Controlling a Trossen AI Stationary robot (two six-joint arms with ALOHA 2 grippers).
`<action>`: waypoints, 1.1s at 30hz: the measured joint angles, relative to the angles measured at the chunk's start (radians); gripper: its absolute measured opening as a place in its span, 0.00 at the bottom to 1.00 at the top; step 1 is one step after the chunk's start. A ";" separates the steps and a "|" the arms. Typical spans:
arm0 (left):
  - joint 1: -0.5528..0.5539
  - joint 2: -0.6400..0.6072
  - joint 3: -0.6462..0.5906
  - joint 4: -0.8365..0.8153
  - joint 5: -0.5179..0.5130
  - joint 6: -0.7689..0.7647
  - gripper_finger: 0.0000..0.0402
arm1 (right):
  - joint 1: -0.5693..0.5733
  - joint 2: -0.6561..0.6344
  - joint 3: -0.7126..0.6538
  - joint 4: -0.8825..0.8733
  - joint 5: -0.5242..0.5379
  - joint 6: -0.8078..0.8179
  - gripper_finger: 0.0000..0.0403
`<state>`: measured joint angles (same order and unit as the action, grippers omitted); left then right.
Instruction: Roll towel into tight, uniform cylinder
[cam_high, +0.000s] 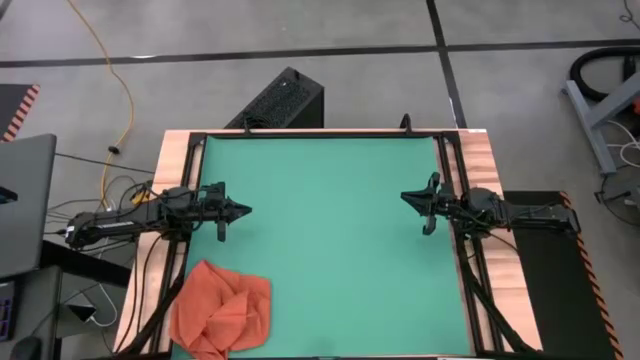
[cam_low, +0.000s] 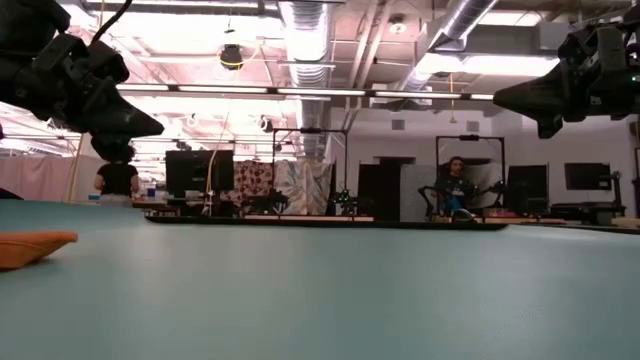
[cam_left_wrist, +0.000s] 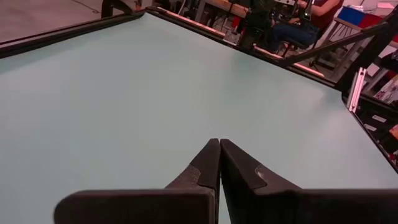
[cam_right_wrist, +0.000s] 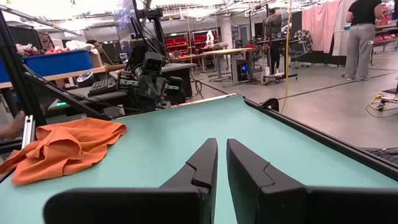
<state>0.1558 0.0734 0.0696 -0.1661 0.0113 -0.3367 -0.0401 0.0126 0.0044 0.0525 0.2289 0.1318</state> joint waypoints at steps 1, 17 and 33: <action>0.000 0.000 0.000 0.000 0.000 0.000 0.00 | 0.000 0.000 0.000 0.000 0.000 0.000 0.14; 0.000 0.000 0.000 0.000 0.000 0.000 0.00 | -0.002 0.000 0.000 0.054 0.005 -0.210 0.14; 0.000 -0.001 -0.005 0.057 -0.129 0.004 0.00 | -0.002 0.000 0.000 0.135 0.005 -0.210 0.14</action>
<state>0.1558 0.0725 0.0647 -0.1089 -0.1181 -0.3328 -0.0418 0.0124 0.0048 0.1870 0.2340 -0.0784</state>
